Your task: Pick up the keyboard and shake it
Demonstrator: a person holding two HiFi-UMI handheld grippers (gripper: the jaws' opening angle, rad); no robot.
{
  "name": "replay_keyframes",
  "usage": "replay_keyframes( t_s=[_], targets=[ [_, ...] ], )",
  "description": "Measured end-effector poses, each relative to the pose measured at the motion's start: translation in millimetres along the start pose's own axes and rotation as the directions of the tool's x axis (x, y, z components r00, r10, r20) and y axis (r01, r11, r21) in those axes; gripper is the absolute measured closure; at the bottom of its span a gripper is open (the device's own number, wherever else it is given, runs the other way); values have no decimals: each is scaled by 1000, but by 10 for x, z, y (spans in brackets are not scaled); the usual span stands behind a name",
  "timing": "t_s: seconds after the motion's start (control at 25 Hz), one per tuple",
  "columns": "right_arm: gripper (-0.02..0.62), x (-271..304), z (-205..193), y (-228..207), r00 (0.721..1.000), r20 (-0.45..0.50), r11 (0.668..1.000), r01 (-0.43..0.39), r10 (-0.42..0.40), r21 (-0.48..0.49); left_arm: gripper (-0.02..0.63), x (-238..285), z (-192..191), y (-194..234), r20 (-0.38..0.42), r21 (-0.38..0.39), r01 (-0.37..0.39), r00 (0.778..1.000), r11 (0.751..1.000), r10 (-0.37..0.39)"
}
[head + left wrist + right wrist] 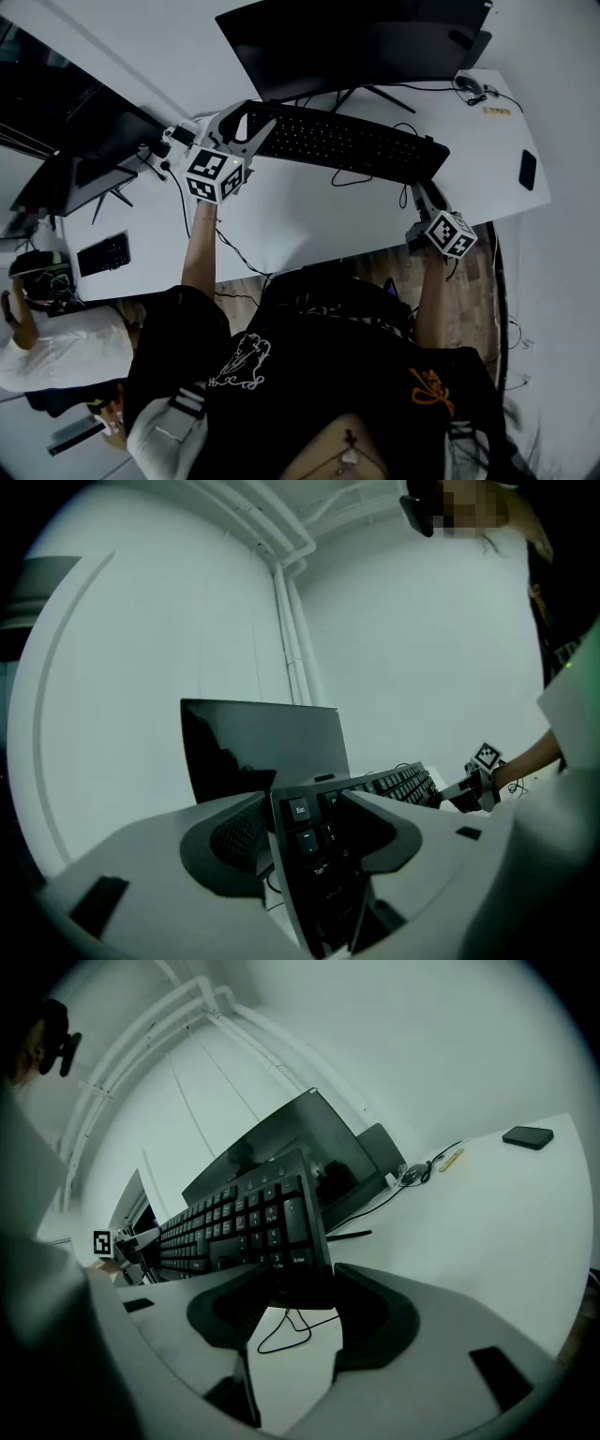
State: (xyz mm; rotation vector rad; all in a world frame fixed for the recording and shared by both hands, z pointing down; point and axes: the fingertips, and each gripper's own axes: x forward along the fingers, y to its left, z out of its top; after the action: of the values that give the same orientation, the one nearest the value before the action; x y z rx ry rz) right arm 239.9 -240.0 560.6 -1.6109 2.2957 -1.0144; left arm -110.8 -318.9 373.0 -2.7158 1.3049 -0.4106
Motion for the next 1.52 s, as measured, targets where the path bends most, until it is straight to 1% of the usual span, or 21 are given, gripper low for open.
replay_keyframes(
  t_s=[0.16, 0.24, 0.44, 0.56, 0.64, 0.72, 0.8, 0.92, 1.0, 1.16, 1.4, 1.52],
  targets=[
    [385, -48, -56, 27, 1000, 0, 1000, -17, 17, -19, 345, -109, 180, -134, 26, 131, 1, 1000, 991, -5],
    [387, -76, -43, 46, 1000, 18, 999, -17, 18, -28, 345, -158, 262, -189, 47, 177, -1, 999, 984, -7],
    [390, -126, -55, 53, 998, 49, 999, -35, 37, -22, 347, -269, 429, -314, 114, 234, 2, 993, 972, -30],
    [393, -123, -107, 34, 999, 32, 999, -38, 39, -27, 347, -298, 540, -402, 151, 262, 2, 988, 965, -43],
    [394, -108, -180, 13, 999, 14, 999, -36, 37, -22, 347, -292, 538, -434, 139, 286, 2, 989, 958, -43],
    [396, -111, -241, -11, 1000, 5, 1000, -29, 29, -9, 345, -277, 472, -443, 107, 296, 5, 994, 955, -38],
    [396, -118, -240, -14, 1000, 7, 1000, -22, 22, -5, 346, -288, 448, -444, 100, 284, 3, 994, 959, -33],
    [396, -120, -85, 54, 999, 38, 1000, -15, 16, -20, 345, -329, 542, -421, 151, 233, -9, 988, 973, -27],
    [396, -97, -55, 63, 999, 32, 999, -23, 24, -30, 345, -331, 543, -383, 153, 214, -15, 988, 977, -19],
    [397, -34, -55, 43, 1000, -13, 998, -22, 21, -65, 347, -290, 378, -290, 94, 212, -24, 996, 977, 4],
    [397, -12, -137, -73, 997, -70, 996, 21, -27, -89, 345, -169, 37, -222, 40, 116, -12, 999, 993, 7],
    [397, -29, -205, -147, 993, -103, 994, 52, -61, -93, 345, -61, -148, -208, 9, 84, 10, 1000, 996, -11]
  ],
)
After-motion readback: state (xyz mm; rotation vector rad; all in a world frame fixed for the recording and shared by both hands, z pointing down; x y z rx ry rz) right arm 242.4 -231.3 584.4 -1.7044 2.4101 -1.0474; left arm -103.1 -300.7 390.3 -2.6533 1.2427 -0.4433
